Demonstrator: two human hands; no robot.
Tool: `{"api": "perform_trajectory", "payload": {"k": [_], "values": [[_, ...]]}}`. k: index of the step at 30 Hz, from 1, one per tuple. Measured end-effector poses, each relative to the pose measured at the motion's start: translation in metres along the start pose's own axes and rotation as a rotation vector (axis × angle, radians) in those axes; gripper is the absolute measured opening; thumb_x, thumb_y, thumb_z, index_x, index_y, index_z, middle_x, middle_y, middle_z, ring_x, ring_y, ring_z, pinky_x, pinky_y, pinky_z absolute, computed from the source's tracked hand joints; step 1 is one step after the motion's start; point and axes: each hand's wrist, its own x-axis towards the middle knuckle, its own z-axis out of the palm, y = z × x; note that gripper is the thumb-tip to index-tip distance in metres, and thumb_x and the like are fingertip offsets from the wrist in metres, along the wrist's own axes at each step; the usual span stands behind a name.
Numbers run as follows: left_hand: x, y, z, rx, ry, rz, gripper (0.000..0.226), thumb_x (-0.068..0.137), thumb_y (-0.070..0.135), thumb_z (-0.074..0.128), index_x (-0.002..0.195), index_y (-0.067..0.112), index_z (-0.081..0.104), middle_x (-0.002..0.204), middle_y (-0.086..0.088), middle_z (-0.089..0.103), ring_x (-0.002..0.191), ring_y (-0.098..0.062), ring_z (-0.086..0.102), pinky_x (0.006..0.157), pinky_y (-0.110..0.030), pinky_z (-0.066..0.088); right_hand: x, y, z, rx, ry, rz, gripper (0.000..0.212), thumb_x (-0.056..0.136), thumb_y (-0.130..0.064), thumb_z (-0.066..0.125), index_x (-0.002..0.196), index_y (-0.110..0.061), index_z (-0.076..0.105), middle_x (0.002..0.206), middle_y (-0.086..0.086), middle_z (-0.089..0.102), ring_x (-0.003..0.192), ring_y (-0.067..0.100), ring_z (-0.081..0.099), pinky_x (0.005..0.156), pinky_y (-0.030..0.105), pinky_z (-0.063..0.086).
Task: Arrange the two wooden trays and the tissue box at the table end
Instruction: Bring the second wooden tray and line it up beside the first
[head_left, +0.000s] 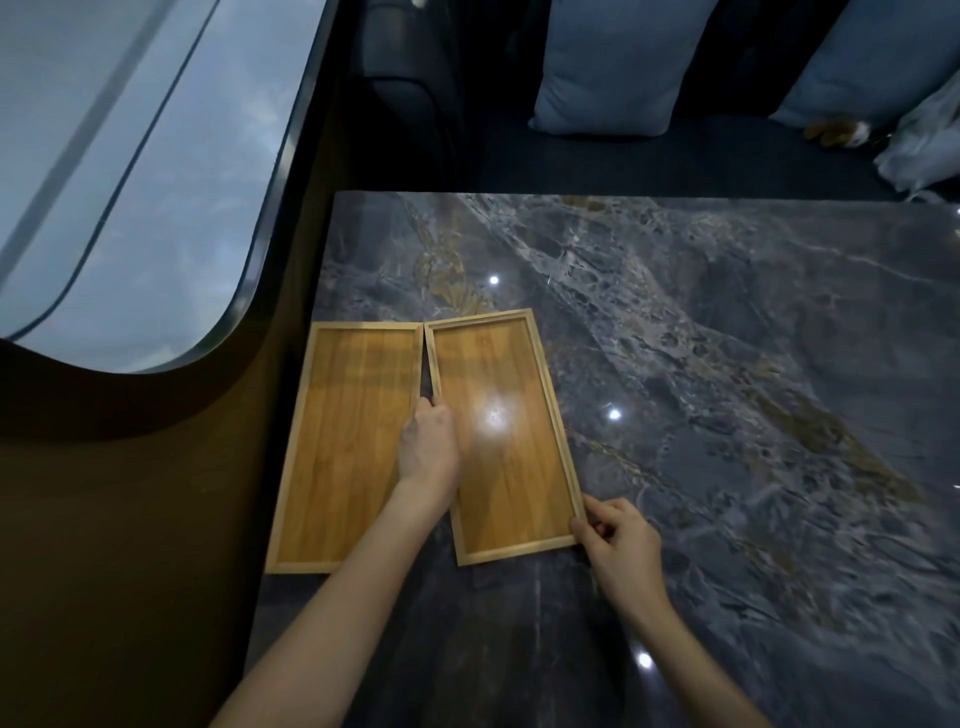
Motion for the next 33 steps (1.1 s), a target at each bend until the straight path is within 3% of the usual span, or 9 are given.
{"api": "perform_trajectory", "payload": {"k": [7, 11, 13, 17, 19, 23, 29, 33], "values": [[0.000, 0.000, -0.003, 0.002, -0.019, -0.007, 0.034, 0.093, 0.005, 0.047, 0.127, 0.001, 0.049, 0.116, -0.015, 0.058, 0.097, -0.023, 0.063, 0.082, -0.029, 0.054, -0.002, 0.001, 0.004, 0.006, 0.001, -0.002, 0.029, 0.078, -0.005, 0.067, 0.107, -0.009, 0.068, 0.066, -0.012, 0.047, 0.061, 0.002, 0.047, 0.063, -0.001, 0.038], [0.000, 0.003, -0.007, 0.017, -0.033, -0.010, 0.035, 0.093, 0.002, 0.044, 0.128, 0.000, 0.047, 0.120, -0.017, 0.055, 0.103, -0.026, 0.060, 0.086, -0.030, 0.051, -0.002, 0.001, 0.003, -0.017, -0.008, -0.007, 0.028, 0.079, -0.006, 0.066, 0.106, -0.010, 0.068, 0.066, -0.011, 0.046, 0.061, 0.002, 0.047, 0.058, 0.008, 0.038], [-0.002, 0.002, -0.009, 0.007, -0.053, 0.004, 0.037, 0.093, 0.002, 0.046, 0.130, 0.001, 0.045, 0.121, -0.017, 0.054, 0.104, -0.026, 0.060, 0.087, -0.031, 0.051, -0.002, 0.001, 0.004, -0.020, -0.004, 0.004, 0.028, 0.078, -0.005, 0.067, 0.106, -0.009, 0.068, 0.065, -0.011, 0.045, 0.061, 0.005, 0.047, 0.058, 0.015, 0.034], [-0.018, -0.004, -0.017, -0.065, -0.072, 0.057, 0.031, 0.092, 0.010, 0.049, 0.122, 0.008, 0.053, 0.115, -0.011, 0.053, 0.096, -0.021, 0.058, 0.081, -0.029, 0.052, -0.002, 0.001, 0.003, -0.028, -0.006, 0.001, 0.027, 0.078, -0.004, 0.066, 0.105, -0.009, 0.069, 0.065, -0.010, 0.044, 0.066, 0.016, 0.050, 0.061, 0.015, 0.031], [-0.033, -0.012, -0.021, -0.115, -0.056, 0.118, 0.033, 0.092, 0.015, 0.049, 0.124, 0.010, 0.053, 0.120, -0.008, 0.052, 0.102, -0.018, 0.055, 0.084, -0.027, 0.048, -0.002, 0.000, 0.002, -0.026, -0.010, -0.004, 0.026, 0.079, -0.003, 0.066, 0.103, -0.008, 0.070, 0.065, -0.010, 0.044, 0.066, 0.017, 0.050, 0.061, 0.015, 0.030], [-0.074, -0.042, -0.018, -0.126, -0.026, 0.274, 0.039, 0.093, 0.016, 0.049, 0.131, 0.009, 0.050, 0.140, -0.009, 0.048, 0.130, -0.020, 0.043, 0.109, -0.028, 0.033, -0.003, -0.001, 0.001, -0.020, -0.013, -0.015, 0.024, 0.079, -0.002, 0.065, 0.101, -0.006, 0.070, 0.065, -0.010, 0.045, 0.068, 0.018, 0.051, 0.060, 0.016, 0.030], [-0.111, -0.085, 0.005, 0.053, 0.045, 0.301, 0.051, 0.086, 0.018, 0.062, 0.134, 0.009, 0.046, 0.142, -0.009, 0.048, 0.134, -0.024, 0.040, 0.107, -0.038, 0.027, -0.008, -0.003, 0.002, -0.026, -0.029, -0.018, 0.023, 0.080, -0.004, 0.065, 0.102, -0.006, 0.070, 0.070, -0.002, 0.048, 0.072, 0.020, 0.052, 0.071, 0.025, 0.035], [-0.122, -0.094, 0.012, 0.098, 0.073, 0.261, 0.047, 0.090, 0.025, 0.042, 0.133, 0.008, 0.047, 0.139, -0.008, 0.052, 0.131, -0.023, 0.044, 0.105, -0.043, 0.030, -0.013, -0.003, 0.005, -0.024, -0.033, -0.014, 0.025, 0.081, -0.006, 0.064, 0.105, -0.008, 0.069, 0.072, -0.001, 0.050, 0.072, 0.018, 0.051, 0.067, 0.019, 0.031]]}}
